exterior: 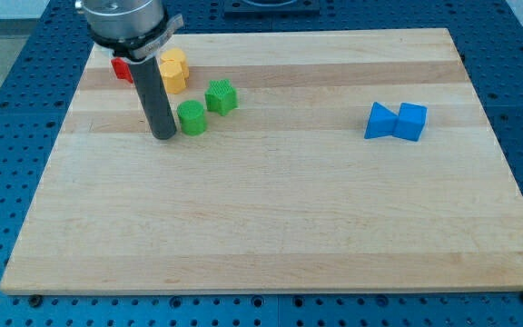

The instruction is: Push the green circle into the green star

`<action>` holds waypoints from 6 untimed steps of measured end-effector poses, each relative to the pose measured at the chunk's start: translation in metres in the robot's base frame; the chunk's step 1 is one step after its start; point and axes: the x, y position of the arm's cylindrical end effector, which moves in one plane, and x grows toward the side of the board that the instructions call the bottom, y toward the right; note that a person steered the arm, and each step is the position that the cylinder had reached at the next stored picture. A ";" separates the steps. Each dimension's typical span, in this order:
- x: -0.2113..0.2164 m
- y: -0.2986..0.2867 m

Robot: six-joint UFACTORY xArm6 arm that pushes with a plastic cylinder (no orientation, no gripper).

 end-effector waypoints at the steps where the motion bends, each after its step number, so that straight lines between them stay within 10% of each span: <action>1: 0.004 0.000; 6: -0.039 0.020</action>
